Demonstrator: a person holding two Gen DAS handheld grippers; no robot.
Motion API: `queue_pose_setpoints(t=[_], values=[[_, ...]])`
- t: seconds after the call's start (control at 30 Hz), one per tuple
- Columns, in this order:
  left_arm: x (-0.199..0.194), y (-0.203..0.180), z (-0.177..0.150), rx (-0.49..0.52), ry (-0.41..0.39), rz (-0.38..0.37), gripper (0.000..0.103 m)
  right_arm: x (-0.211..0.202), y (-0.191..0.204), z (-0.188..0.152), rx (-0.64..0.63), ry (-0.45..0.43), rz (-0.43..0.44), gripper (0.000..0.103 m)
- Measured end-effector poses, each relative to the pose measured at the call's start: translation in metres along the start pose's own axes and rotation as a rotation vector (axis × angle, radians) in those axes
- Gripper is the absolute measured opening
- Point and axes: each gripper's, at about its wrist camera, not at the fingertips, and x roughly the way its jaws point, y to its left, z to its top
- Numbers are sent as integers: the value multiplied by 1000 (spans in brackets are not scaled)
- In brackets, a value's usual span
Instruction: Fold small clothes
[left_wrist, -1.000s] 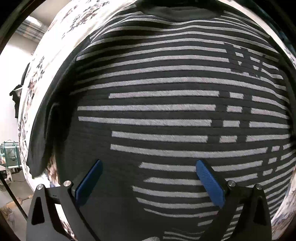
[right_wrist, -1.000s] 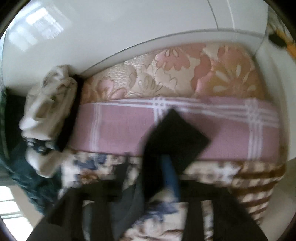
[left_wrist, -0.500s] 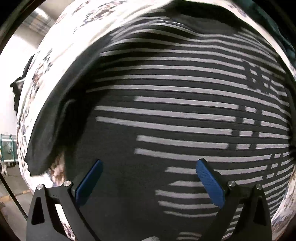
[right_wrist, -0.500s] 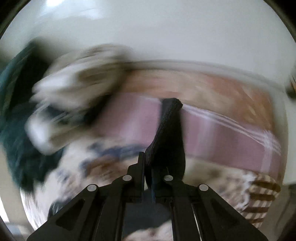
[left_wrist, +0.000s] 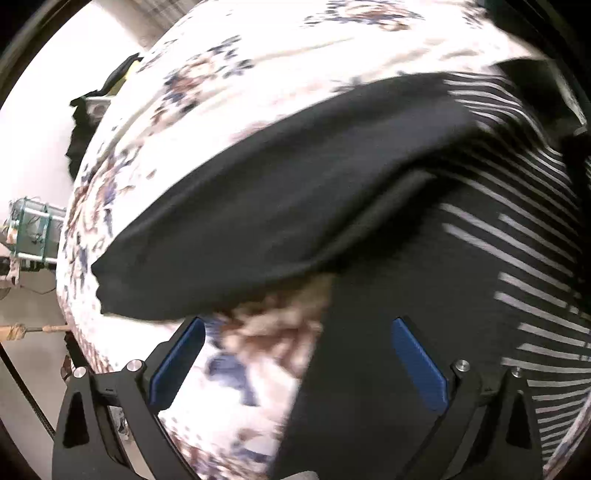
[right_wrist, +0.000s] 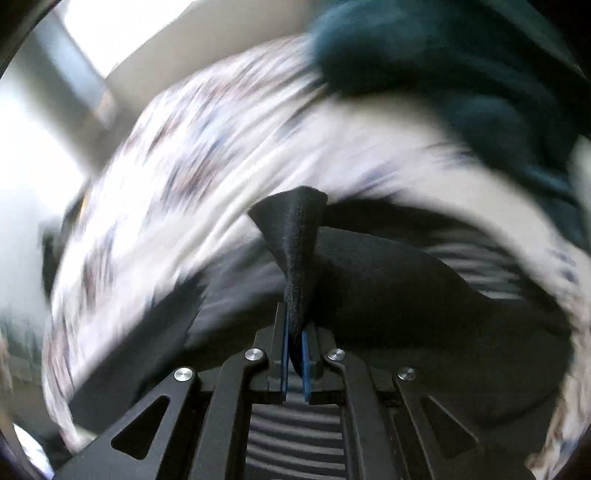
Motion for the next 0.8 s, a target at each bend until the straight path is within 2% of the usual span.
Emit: queue_pose_setpoints(t=[0.03,0.1,0.13,0.17,0.23,0.3,0.4,0.47,0.57,0.63,0.7,0.77,0.8], values=[[2,9,1,-8,-1,1,103,16,18,-6,-30,34,7,7],[1,15,-3,-16,-4,1,103,47,51,-28,-84,202,67,16],[1,19,-1,-18,-10,-4,103,51,51,-39,-73,258,94,38],[2,22,1,-19,-16,-9,103,46,49,-50,-43,272,127,54],[-2,23,4,-19,-28,-29,103,23,36,-68,5,254,137,57],[-6,16,11,-12,-41,-66,103,-5,6,-92,104,251,93,57],[-12,-1,30,7,-74,-117,103,-34,-66,-118,297,250,4,57],[-13,-4,42,-17,-62,-166,103,-48,-118,-136,430,248,-56,57],[-13,22,47,-140,-62,-224,103,-62,-180,-159,575,252,-133,57],[-5,55,36,-243,-53,-219,103,-71,-208,-168,596,247,-181,57],[8,92,16,-348,-18,-212,103,-80,-215,-171,592,243,-241,58],[33,146,-15,-507,46,-222,103,-86,-209,-167,582,238,-258,70],[45,170,-30,-582,75,-242,103,-88,-203,-167,570,239,-253,70]])
